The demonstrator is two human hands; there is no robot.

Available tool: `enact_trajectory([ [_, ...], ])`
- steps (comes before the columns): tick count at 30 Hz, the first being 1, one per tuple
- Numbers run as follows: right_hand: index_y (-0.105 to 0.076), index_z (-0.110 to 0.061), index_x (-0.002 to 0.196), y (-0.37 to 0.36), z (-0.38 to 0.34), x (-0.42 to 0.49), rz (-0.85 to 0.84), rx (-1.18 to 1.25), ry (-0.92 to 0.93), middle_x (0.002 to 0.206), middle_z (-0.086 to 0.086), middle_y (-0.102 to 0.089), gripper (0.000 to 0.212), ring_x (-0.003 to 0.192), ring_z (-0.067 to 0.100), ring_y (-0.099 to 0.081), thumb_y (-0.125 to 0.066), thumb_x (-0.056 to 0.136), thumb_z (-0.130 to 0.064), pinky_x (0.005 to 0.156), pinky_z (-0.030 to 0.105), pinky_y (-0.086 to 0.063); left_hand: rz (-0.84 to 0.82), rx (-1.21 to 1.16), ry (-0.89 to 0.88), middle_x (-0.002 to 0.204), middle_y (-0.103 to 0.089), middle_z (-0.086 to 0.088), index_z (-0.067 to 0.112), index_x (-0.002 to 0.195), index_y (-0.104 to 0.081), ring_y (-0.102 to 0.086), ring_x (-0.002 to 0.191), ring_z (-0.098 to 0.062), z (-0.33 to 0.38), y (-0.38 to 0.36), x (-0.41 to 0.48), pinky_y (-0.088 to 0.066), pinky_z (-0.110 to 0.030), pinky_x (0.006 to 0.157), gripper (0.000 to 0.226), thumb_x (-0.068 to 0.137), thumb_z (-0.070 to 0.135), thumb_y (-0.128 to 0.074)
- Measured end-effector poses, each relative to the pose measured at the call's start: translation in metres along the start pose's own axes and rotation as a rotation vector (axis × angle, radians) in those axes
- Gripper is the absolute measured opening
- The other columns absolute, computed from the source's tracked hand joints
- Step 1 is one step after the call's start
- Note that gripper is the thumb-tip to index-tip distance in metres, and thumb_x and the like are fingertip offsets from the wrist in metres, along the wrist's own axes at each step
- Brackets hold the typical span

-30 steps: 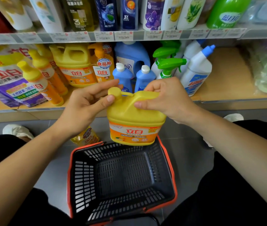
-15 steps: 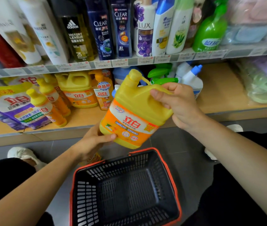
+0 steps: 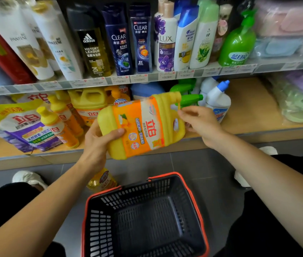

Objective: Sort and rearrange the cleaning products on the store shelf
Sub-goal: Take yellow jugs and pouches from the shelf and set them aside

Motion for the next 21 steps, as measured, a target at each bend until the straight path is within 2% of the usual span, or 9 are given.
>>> enact_trajectory([
  [2,-0.064,-0.018,0.126,0.002,-0.011,-0.001,0.075,-0.153,0.138,0.125,0.001,-0.064,0.045,0.116,0.018,-0.061,-0.077,0.086,-0.034,0.099,0.039,-0.051,0.016,0.211,-0.105,0.121,-0.073,-0.001,0.026,0.128,-0.064,-0.071,0.109,-0.023,0.02,0.004,0.001,-0.062,-0.044,0.085,0.08,0.056,0.041,-0.097],
  [3,-0.061,-0.017,0.131,-0.002,-0.022,-0.004,0.073,-0.218,0.257,0.129,0.001,-0.061,0.055,0.117,0.016,-0.058,-0.081,0.082,-0.033,0.1,0.036,-0.049,0.006,0.325,-0.15,0.121,-0.072,0.003,0.029,0.127,-0.065,-0.07,0.11,-0.018,0.027,0.003,0.0,-0.061,-0.042,0.087,0.084,0.052,0.046,-0.097],
  [5,-0.057,-0.017,0.136,-0.024,-0.035,-0.014,-0.075,-0.345,0.46,0.134,-0.001,-0.058,0.069,0.124,0.013,-0.053,-0.086,0.076,-0.033,0.105,0.037,-0.044,-0.017,0.528,-0.206,0.121,-0.071,0.011,0.034,0.127,-0.065,-0.067,0.113,-0.01,0.037,-0.004,-0.002,-0.058,-0.04,0.093,0.087,0.048,0.052,-0.097],
  [8,-0.049,-0.024,0.144,-0.067,-0.023,-0.029,-0.363,-0.443,0.481,0.14,-0.005,-0.055,0.09,0.132,0.011,-0.05,-0.092,0.066,-0.038,0.11,0.039,-0.042,-0.06,0.69,-0.233,0.123,-0.068,0.016,0.046,0.122,-0.063,-0.062,0.116,-0.004,0.043,-0.02,-0.012,-0.053,-0.043,0.101,0.085,0.043,0.059,-0.093],
  [12,-0.047,-0.037,0.135,-0.088,-0.014,-0.035,-0.475,-0.333,0.437,0.125,-0.025,-0.06,0.088,0.119,-0.008,-0.056,-0.095,0.061,-0.036,0.098,0.019,-0.049,-0.143,0.8,-0.282,0.127,-0.065,0.014,0.038,0.131,-0.063,-0.059,0.12,-0.005,0.05,-0.036,-0.024,-0.05,-0.044,0.104,0.094,0.045,0.062,-0.089],
  [17,-0.053,-0.028,0.135,-0.09,-0.016,-0.041,-0.507,-0.197,0.474,0.126,-0.014,-0.065,0.088,0.12,0.005,-0.061,-0.097,0.059,-0.032,0.1,0.03,-0.051,-0.222,0.83,-0.328,0.122,-0.066,0.011,0.035,0.134,-0.062,-0.059,0.117,-0.008,0.054,-0.044,-0.032,-0.049,-0.047,0.1,0.09,0.052,0.065,-0.085],
  [21,-0.055,-0.035,0.128,-0.091,-0.013,-0.047,-0.473,-0.195,0.473,0.117,-0.023,-0.067,0.081,0.111,-0.001,-0.064,-0.097,0.059,-0.027,0.088,0.013,-0.048,-0.239,0.771,-0.277,0.128,-0.066,0.007,0.03,0.129,-0.064,-0.06,0.122,-0.011,0.047,-0.044,-0.034,-0.048,-0.048,0.105,0.077,0.062,0.065,-0.077],
])
Point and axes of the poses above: each hand's wrist, its own x-axis towards the middle knuckle, its own y-axis out of the back of the hand, z = x × y, the point moved 8 cm from there along x, towards the middle knuckle
